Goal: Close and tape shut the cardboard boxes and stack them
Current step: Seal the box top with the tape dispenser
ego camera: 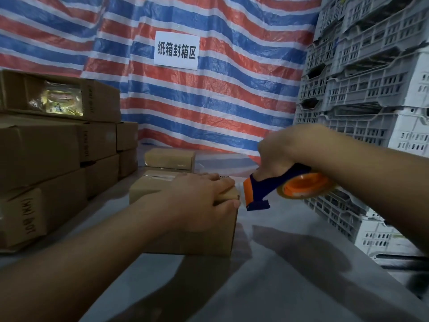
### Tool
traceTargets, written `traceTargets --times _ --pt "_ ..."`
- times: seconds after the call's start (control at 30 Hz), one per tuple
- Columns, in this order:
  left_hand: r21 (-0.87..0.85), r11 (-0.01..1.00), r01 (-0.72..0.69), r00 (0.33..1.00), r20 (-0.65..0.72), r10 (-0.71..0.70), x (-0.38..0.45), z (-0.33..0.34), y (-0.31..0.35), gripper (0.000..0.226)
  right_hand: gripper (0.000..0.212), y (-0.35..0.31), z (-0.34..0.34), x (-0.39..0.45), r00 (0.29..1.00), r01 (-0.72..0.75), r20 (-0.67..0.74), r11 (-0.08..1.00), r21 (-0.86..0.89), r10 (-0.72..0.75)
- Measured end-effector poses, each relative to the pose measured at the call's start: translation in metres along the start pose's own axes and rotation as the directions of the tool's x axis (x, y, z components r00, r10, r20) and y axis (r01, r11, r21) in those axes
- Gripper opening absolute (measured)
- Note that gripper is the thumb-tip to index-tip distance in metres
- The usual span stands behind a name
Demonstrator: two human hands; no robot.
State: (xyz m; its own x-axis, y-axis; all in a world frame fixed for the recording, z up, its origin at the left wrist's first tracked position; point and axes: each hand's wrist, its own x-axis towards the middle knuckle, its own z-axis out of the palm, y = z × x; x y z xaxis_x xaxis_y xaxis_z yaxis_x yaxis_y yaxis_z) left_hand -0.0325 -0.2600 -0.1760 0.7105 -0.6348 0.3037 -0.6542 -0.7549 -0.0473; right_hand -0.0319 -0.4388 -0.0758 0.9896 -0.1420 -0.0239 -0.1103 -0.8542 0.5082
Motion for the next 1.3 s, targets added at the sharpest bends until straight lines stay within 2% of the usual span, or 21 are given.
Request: traceTargets --times 0.13,0.2,0.27,0.3,0.37,0.4,0.47,0.53,0.63,0.73,0.83,1.0,1.07,1.1,1.13,1.2,1.27,1.3 --pt "0.008 1.0 -0.007 1.0 -0.002 0.007 0.002 0.0 -0.001 0.055 0.041 -0.033 -0.017 -0.008 0.991 0.026 -0.118 0.954 -0.298 -0.064" --pt "0.014 1.0 0.003 1.0 0.015 -0.003 0.004 0.0 0.0 0.055 0.036 -0.04 -0.013 -0.011 0.984 0.041 -0.148 0.925 -0.378 -0.104" --pt "0.028 0.999 0.027 0.999 0.031 -0.028 0.003 0.001 -0.002 0.06 0.02 -0.04 0.003 -0.009 0.98 0.04 -0.161 0.914 -0.403 -0.114" --pt "0.033 0.999 0.029 0.999 0.031 -0.03 0.002 0.001 -0.002 0.062 0.02 -0.037 0.017 -0.008 0.988 0.022 -0.128 0.91 -0.414 -0.082" --pt "0.028 1.0 0.007 1.0 -0.012 -0.006 -0.001 0.004 -0.003 0.061 0.035 -0.027 0.047 -0.006 0.999 -0.025 -0.042 0.872 -0.489 0.005" --pt "0.018 1.0 -0.01 0.999 -0.036 0.011 -0.003 0.006 -0.005 0.059 0.038 -0.02 0.058 -0.004 0.998 -0.056 -0.065 0.858 -0.511 0.027" --pt "0.006 0.999 -0.044 0.997 -0.059 0.044 -0.004 0.008 -0.006 0.055 0.035 -0.007 0.071 -0.004 0.984 -0.141 -0.159 0.906 -0.399 0.083" --pt "0.021 0.998 -0.062 0.996 -0.059 0.063 -0.002 0.009 -0.006 0.052 0.033 0.01 0.081 -0.008 0.955 -0.195 -0.256 0.967 -0.164 0.149" --pt "0.027 0.997 -0.066 0.995 -0.069 0.067 -0.001 0.01 -0.006 0.051 0.053 0.023 0.097 -0.015 0.92 -0.232 -0.308 0.97 0.068 0.241" --pt "0.003 0.999 -0.037 0.997 -0.064 0.037 -0.004 0.008 -0.002 0.053 0.051 0.014 0.118 -0.027 0.919 -0.208 -0.313 0.969 0.134 0.241" --pt "0.024 0.999 -0.032 0.998 -0.045 0.033 -0.006 0.004 0.001 0.055 0.053 -0.003 0.144 -0.036 0.941 -0.202 -0.244 0.967 0.156 0.236" --pt "0.016 1.0 -0.009 1.0 -0.026 0.01 -0.003 0.003 0.0 0.06 0.066 -0.009 0.142 -0.043 0.948 -0.257 -0.169 0.962 0.089 0.268" --pt "0.01 1.0 -0.006 1.0 -0.02 0.006 -0.003 0.003 0.0 0.06 0.064 -0.002 0.117 -0.041 0.928 -0.23 -0.261 0.96 0.157 0.266" --pt "0.008 1.0 -0.003 1.0 -0.019 0.003 -0.003 0.004 0.0 0.06 0.057 0.001 0.103 -0.039 0.902 -0.158 -0.353 0.951 0.266 0.248" --pt "0.009 1.0 0.001 1.0 -0.017 -0.001 -0.002 0.004 0.0 0.06 0.052 0.002 0.088 -0.037 0.869 -0.034 -0.433 0.903 0.429 0.239" --pt "0.017 1.0 0.005 1.0 -0.01 -0.005 -0.001 0.003 0.0 0.062 0.048 -0.008 0.057 -0.032 0.801 0.278 -0.547 0.659 0.699 0.242" --pt "0.018 1.0 0.009 1.0 -0.001 -0.009 -0.001 0.002 0.001 0.064 0.047 -0.03 0.03 -0.027 0.807 0.457 -0.548 0.355 0.816 0.22" --pt "0.014 1.0 0.011 1.0 -0.002 -0.011 -0.001 0.002 0.001 0.065 0.046 -0.044 0.021 -0.025 0.838 0.478 -0.513 0.204 0.854 0.187"
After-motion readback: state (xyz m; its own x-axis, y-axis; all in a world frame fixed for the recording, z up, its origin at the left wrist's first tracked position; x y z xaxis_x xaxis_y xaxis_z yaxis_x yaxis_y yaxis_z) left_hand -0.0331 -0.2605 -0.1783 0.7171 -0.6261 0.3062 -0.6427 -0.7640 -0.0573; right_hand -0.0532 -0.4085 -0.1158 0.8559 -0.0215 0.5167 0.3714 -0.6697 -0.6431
